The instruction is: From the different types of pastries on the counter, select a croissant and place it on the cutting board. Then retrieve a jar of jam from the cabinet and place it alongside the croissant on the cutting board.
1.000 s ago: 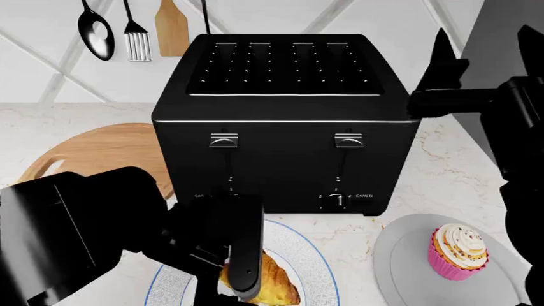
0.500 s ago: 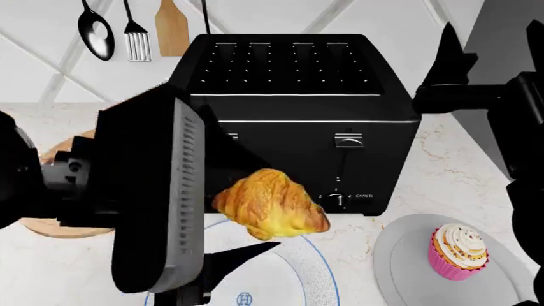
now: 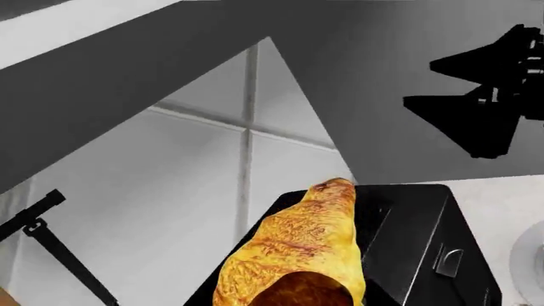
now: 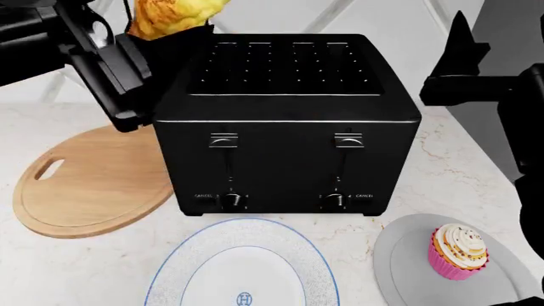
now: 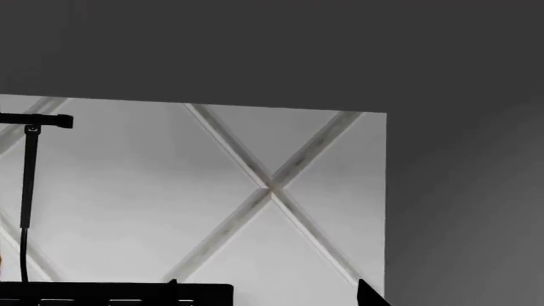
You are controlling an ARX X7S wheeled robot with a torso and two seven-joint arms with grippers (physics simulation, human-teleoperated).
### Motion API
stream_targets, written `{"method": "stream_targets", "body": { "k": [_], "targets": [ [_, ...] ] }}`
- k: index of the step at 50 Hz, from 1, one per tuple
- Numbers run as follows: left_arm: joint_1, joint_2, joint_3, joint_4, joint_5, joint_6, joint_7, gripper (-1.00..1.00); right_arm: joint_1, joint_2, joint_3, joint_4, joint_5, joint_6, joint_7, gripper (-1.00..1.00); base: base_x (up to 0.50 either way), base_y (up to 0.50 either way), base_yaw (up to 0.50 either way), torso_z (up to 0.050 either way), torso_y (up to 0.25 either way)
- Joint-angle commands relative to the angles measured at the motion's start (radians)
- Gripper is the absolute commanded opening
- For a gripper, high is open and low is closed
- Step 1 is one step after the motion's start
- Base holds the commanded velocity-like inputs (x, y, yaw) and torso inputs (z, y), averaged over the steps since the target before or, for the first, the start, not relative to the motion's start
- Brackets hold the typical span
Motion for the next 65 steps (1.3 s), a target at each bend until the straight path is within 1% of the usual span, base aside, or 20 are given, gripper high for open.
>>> {"method": "stream_targets", "body": {
  "k": [1, 6, 12, 18, 20, 31, 38, 45, 51, 57, 65],
  "targets": [
    [-0.02, -0.043, 0.08, -0.094, 0.116, -0.061, -0.12, -1.0, 0.003, 0.0, 0.004, 0.001, 0.007, -0.006, 0.006, 1.0, 0.0, 0.0, 0.0, 0.0, 0.0],
    [-0.021, -0.057, 0.115, -0.136, 0.14, -0.103, -0.151, -1.0, 0.004, -0.001, 0.0, 0.006, 0.008, -0.009, 0.011, 1.0, 0.0, 0.0, 0.0, 0.0, 0.0],
    [-0.009, -0.074, 0.177, -0.184, 0.161, -0.118, -0.144, -1.0, -0.002, 0.002, -0.003, 0.013, 0.008, -0.02, 0.014, 1.0, 0.0, 0.0, 0.0, 0.0, 0.0],
    [-0.003, -0.075, 0.249, -0.247, 0.194, -0.151, -0.165, -1.0, 0.002, 0.001, -0.005, 0.009, 0.013, -0.01, 0.021, 1.0, 0.0, 0.0, 0.0, 0.0, 0.0],
    [0.0, -0.071, 0.258, -0.268, 0.201, -0.158, -0.176, -1.0, -0.002, 0.003, -0.006, 0.01, 0.013, -0.014, 0.021, 1.0, 0.0, 0.0, 0.0, 0.0, 0.0],
    [0.045, -0.07, 0.309, -0.389, 0.248, -0.15, -0.219, -1.0, -0.009, 0.008, -0.003, 0.014, 0.017, -0.024, 0.025, 1.0, 0.0, 0.0, 0.0, 0.0, 0.0],
    [0.083, -0.058, 0.343, -0.43, 0.266, -0.098, -0.218, -1.0, -0.016, 0.008, -0.007, 0.02, 0.018, -0.035, 0.03, 1.0, 0.0, 0.0, 0.0, 0.0, 0.0],
    [0.125, -0.042, 0.365, -0.493, 0.3, -0.037, -0.23, -1.0, -0.023, 0.012, -0.003, 0.021, 0.02, -0.042, 0.031, 1.0, 0.0, 0.0, 0.0, 0.0, 0.0],
    [0.158, -0.044, 0.346, -0.541, 0.32, -0.01, -0.264, -1.0, -0.037, 0.013, -0.004, 0.026, 0.019, -0.057, 0.033, 1.0, 0.0, 0.0, 0.0, 0.0, 0.003],
    [0.186, -0.025, 0.322, -0.598, 0.332, -0.004, -0.303, -1.0, -0.039, 0.012, -0.006, 0.025, 0.022, -0.057, 0.038, 1.0, 0.0, 0.0, 0.0, 0.0, 0.0],
    [0.205, -0.007, 0.318, -0.627, 0.31, -0.012, -0.29, -1.0, -0.048, 0.014, -0.002, 0.026, 0.026, -0.063, 0.04, 1.0, 0.0, 0.0, 0.0, 0.0, 0.0]
  ]
}}
